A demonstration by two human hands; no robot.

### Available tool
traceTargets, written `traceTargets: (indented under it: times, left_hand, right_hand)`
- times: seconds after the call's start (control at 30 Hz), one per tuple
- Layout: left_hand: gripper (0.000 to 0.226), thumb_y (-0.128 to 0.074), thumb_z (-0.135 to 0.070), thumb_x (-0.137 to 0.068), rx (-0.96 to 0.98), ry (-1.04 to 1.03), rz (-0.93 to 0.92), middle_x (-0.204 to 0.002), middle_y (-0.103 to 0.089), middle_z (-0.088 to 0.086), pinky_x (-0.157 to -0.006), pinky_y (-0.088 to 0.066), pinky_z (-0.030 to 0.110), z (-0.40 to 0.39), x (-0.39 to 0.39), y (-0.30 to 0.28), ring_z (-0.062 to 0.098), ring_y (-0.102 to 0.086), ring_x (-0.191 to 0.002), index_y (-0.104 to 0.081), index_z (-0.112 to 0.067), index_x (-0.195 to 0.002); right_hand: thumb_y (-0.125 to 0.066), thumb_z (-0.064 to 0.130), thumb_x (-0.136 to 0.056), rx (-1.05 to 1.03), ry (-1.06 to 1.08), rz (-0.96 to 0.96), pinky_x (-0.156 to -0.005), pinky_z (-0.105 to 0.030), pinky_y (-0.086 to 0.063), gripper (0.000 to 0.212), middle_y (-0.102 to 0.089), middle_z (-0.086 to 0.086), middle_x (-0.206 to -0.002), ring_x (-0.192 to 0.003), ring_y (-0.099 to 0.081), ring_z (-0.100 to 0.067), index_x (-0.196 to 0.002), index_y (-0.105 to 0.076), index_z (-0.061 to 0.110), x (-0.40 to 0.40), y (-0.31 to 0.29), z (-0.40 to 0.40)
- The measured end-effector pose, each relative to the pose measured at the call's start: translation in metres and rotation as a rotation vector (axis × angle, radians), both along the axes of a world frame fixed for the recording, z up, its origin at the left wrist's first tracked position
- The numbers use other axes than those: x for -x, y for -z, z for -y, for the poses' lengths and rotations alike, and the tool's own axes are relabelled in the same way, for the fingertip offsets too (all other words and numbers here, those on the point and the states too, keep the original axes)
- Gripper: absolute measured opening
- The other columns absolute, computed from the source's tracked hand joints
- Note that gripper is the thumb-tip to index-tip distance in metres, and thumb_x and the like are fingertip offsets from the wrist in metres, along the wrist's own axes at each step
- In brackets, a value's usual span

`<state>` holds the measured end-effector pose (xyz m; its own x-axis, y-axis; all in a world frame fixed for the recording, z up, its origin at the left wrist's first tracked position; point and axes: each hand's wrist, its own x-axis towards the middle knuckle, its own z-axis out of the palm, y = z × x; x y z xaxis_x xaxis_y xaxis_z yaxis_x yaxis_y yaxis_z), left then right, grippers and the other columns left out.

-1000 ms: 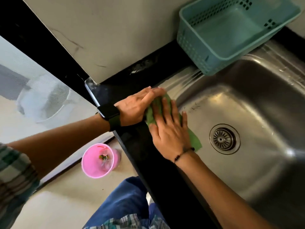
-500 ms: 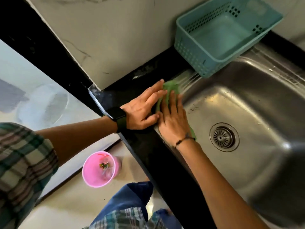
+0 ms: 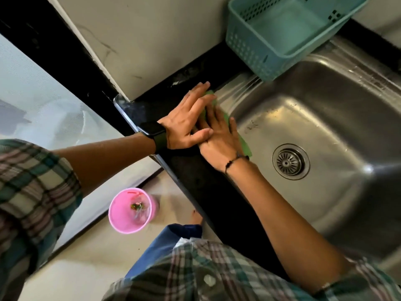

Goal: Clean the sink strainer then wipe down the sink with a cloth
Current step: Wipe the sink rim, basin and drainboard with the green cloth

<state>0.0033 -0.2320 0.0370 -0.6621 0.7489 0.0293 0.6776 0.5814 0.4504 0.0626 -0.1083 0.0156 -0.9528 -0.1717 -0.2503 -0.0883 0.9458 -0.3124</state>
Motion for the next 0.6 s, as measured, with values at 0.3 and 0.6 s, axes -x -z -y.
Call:
traceTargets:
  times: [0.3, 0.6]
  left_hand:
    - [0.081, -0.043, -0.052, -0.081, -0.039, 0.032, 0.093, -0.148, -0.021, 0.026, -0.113, -0.027, 0.046, 0.002, 0.005, 0.000, 0.035, -0.019, -0.140, -0.027, 0.004, -0.137]
    - [0.084, -0.036, -0.055, -0.080, -0.012, -0.036, 0.044, -0.148, -0.021, 0.025, -0.116, -0.013, 0.050, 0.001, 0.001, -0.001, 0.035, -0.014, -0.142, -0.026, 0.005, -0.138]
  right_hand:
    - [-0.005, 0.049, -0.086, 0.014, -0.071, -0.023, -0.118, -0.047, -0.008, 0.065, -0.002, -0.001, -0.158, -0.146, 0.001, -0.018, -0.147, 0.001, 0.028, -0.052, -0.005, -0.023]
    - [-0.018, 0.042, -0.091, 0.036, 0.067, -0.108, -0.116, -0.045, -0.003, 0.061, 0.002, -0.001, -0.158, -0.145, 0.003, -0.016, -0.147, -0.003, 0.023, -0.033, 0.009, 0.002]
